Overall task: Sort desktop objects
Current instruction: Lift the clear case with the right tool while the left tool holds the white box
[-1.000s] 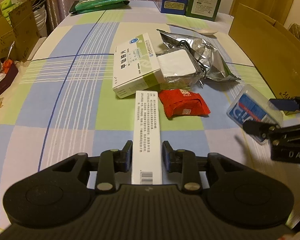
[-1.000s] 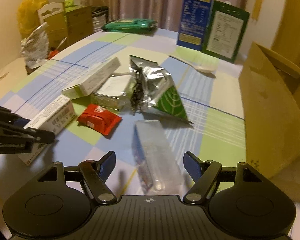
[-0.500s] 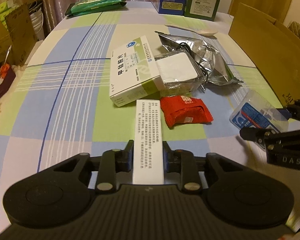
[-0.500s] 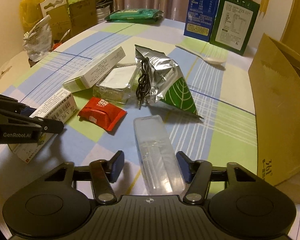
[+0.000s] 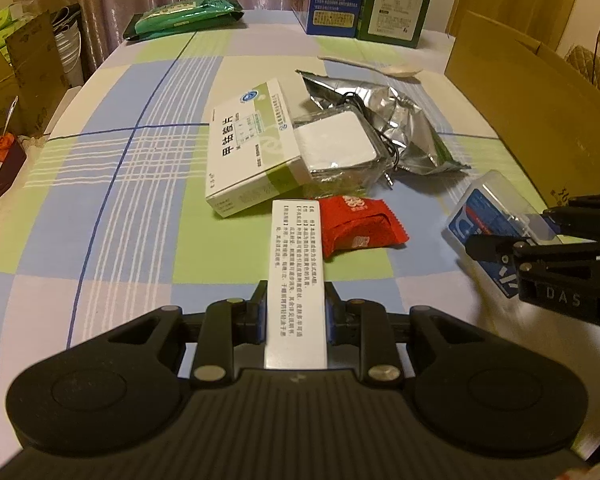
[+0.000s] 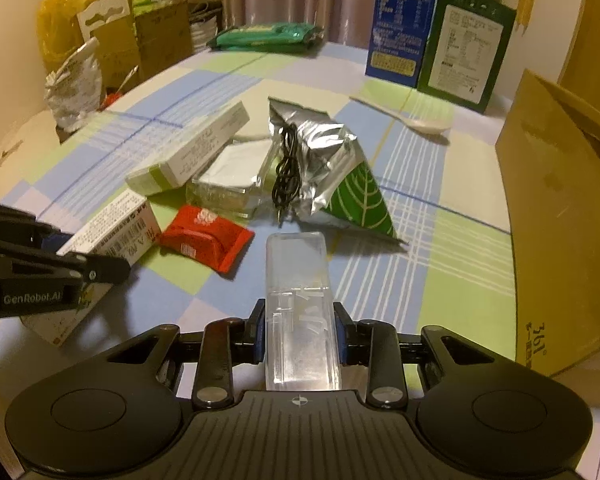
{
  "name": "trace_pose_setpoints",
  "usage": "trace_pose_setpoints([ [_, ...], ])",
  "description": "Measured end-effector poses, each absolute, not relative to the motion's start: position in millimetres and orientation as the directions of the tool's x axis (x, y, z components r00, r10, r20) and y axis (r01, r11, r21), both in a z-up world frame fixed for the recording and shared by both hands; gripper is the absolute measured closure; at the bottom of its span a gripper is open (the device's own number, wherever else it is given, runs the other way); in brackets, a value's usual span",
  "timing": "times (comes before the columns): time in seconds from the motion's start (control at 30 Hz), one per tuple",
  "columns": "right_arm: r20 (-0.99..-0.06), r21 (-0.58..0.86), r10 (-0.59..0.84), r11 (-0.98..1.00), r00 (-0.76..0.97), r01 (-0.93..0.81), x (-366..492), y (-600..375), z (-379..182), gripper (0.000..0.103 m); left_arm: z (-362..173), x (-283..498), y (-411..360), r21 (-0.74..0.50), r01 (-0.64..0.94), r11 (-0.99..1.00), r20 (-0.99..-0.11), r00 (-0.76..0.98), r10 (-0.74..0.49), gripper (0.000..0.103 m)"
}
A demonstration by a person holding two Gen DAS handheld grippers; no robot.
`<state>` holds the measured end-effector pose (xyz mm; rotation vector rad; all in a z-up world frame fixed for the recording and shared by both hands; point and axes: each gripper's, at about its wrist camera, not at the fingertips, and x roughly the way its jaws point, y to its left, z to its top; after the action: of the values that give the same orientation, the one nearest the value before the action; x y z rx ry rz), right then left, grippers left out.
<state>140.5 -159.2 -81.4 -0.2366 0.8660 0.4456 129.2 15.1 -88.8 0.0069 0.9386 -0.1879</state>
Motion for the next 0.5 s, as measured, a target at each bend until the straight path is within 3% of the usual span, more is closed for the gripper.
trace_pose_setpoints([
  [0.5,-0.743,0.015,0.296,0.905,0.601,-0.426,132.6,-172.5,-61.0,0.075,-66.2,117.6,8.2,-0.068,0.177,0.982,-0.790,0.592,-0.162,0.082],
])
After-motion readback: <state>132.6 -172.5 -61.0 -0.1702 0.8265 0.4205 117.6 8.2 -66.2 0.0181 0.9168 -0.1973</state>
